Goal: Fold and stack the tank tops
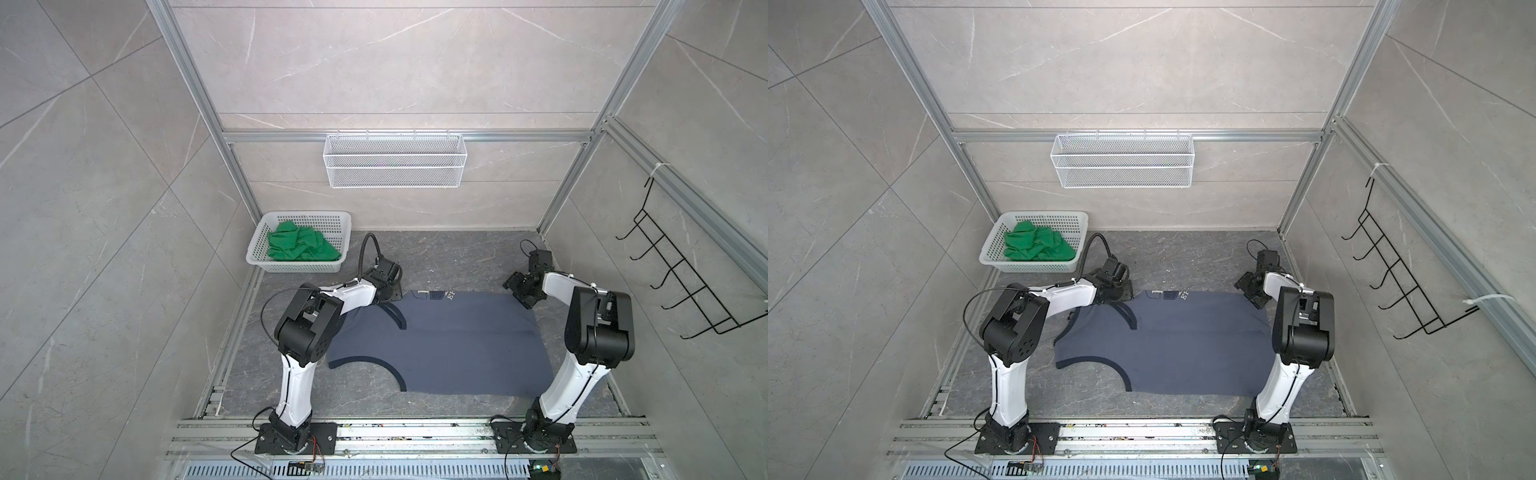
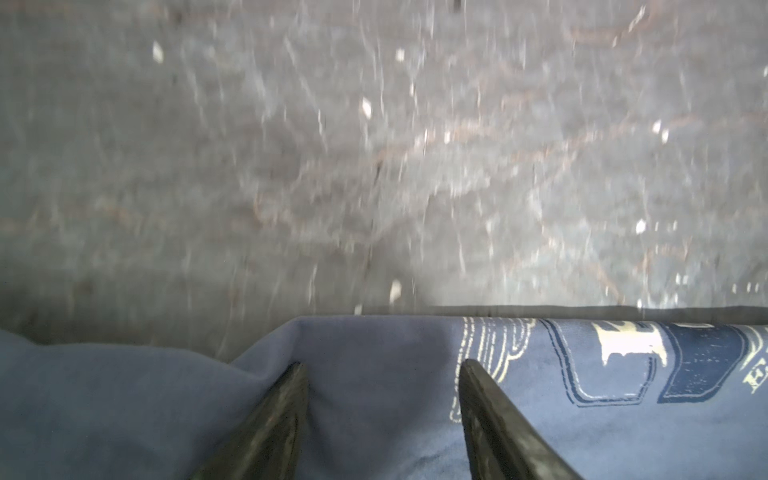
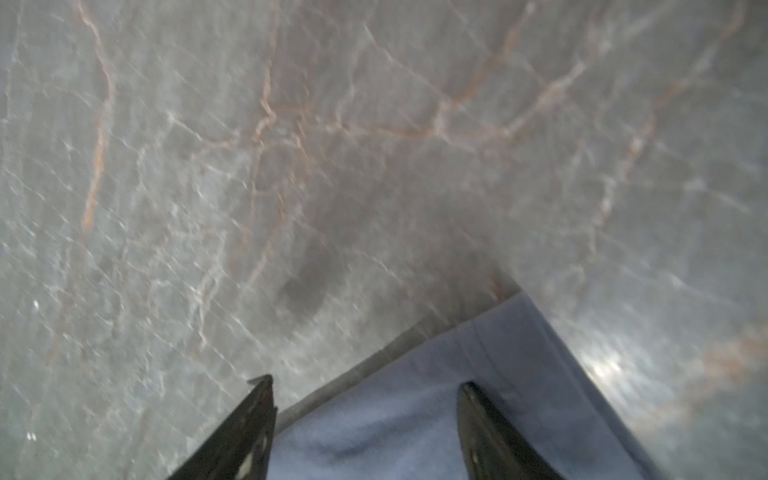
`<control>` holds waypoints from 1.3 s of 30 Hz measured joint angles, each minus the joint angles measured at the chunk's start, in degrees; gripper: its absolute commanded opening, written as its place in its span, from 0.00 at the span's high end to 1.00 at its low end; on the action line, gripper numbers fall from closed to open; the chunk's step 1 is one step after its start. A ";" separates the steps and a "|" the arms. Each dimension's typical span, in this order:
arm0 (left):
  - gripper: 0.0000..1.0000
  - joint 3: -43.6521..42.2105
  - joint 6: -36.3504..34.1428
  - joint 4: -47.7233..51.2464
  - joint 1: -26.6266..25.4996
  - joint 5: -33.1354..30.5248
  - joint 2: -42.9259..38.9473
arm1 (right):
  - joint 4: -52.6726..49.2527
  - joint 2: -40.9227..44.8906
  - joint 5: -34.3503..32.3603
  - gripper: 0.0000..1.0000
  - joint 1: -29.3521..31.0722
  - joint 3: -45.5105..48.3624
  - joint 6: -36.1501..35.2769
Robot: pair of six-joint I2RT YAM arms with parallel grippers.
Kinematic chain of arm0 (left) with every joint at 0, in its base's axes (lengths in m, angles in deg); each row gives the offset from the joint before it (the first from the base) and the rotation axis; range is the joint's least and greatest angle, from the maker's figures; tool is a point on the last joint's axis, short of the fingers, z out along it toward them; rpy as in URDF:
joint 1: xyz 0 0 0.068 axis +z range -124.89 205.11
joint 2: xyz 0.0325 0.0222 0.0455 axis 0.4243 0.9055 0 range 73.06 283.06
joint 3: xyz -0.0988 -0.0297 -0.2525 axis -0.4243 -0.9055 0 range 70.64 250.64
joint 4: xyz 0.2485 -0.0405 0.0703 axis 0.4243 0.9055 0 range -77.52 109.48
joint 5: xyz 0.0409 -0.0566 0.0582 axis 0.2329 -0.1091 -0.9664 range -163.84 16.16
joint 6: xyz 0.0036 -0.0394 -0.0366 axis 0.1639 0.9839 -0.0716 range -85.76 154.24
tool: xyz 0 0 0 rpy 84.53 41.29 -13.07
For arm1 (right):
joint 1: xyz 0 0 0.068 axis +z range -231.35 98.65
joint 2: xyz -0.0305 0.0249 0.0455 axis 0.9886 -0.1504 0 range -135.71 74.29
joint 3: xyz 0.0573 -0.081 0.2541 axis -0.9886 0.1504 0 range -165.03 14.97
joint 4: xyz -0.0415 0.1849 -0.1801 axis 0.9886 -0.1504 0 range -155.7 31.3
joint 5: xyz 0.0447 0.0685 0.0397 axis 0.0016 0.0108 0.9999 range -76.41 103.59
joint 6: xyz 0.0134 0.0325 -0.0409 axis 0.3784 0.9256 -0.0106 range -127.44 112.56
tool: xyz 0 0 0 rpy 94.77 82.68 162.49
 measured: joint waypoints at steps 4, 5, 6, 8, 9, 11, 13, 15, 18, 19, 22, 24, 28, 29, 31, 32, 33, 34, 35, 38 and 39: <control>0.37 4.15 -0.02 0.31 0.63 0.13 2.82 | -0.28 -3.37 0.02 0.29 0.00 -4.61 0.48; 0.37 5.53 -0.02 0.44 0.83 0.22 3.74 | -0.31 -4.35 0.02 0.29 0.00 -5.95 0.66; 0.37 6.47 -0.04 0.52 1.05 0.44 4.39 | -0.37 -5.25 0.11 0.29 -0.02 -7.26 0.68; 0.36 8.44 -0.02 0.74 1.62 1.11 5.57 | -0.87 -7.56 0.39 0.29 -0.02 -10.64 0.85; 0.36 8.96 -0.04 0.94 1.86 1.33 5.92 | -1.14 -8.37 0.44 0.29 -0.02 -11.89 0.85; 0.33 10.01 -0.04 1.33 2.38 1.57 6.45 | -1.95 -10.29 0.57 0.29 -0.02 -14.91 0.83; 0.32 10.93 -0.31 2.45 2.64 1.81 6.69 | -2.51 -11.10 0.87 0.29 -0.04 -16.46 0.74; 0.30 12.04 -1.05 4.20 2.71 2.60 6.88 | -3.06 -11.17 1.22 0.29 -0.17 -16.63 0.39; 0.27 13.38 -2.14 7.45 2.40 3.48 6.73 | -3.72 -9.70 1.53 0.28 -0.35 -15.56 -0.39; 0.27 13.64 -2.58 8.81 2.16 3.58 6.38 | -4.09 -8.22 1.53 0.28 -0.39 -14.27 -0.61; 0.25 13.53 -3.87 13.25 0.76 3.45 3.48 | -5.20 -0.98 1.53 0.28 -0.37 -9.38 -1.14; 0.25 12.46 -4.57 15.43 -0.96 2.82 -0.46 | -5.97 5.57 1.51 0.28 -0.28 -5.95 -1.64; 0.25 6.12 -5.55 17.03 -6.10 1.38 -11.89 | -7.23 18.82 1.49 0.28 0.17 0.98 -2.71; 0.25 3.93 -5.68 17.38 -7.50 1.03 -14.69 | -7.63 21.59 1.49 0.28 0.44 2.99 -3.08; 0.26 -1.03 -6.10 17.29 -10.91 0.90 -19.93 | -8.70 26.10 1.49 0.28 1.07 7.17 -3.69; 0.26 -3.32 -6.27 17.59 -12.37 1.01 -21.84 | -9.79 27.78 1.46 0.28 1.38 9.14 -3.96; 0.26 -6.14 -6.47 17.53 -14.36 1.01 -23.67 | -10.88 29.57 1.25 0.28 1.68 11.52 -4.07; 0.26 -8.63 -6.56 17.70 -16.09 1.01 -24.98 | -12.09 30.88 0.90 0.28 1.86 13.40 -4.13; 0.26 -10.58 -6.60 17.99 -17.40 1.07 -25.73 | -13.53 32.24 0.44 0.28 1.97 15.39 -4.13; 0.28 -15.85 -6.49 18.95 -21.27 1.38 -26.64 | -17.55 35.93 -1.36 0.27 1.90 20.06 -3.85; 0.28 -17.27 -6.34 19.08 -22.67 1.40 -26.67 | -18.64 37.27 -1.84 0.27 1.77 21.38 -3.58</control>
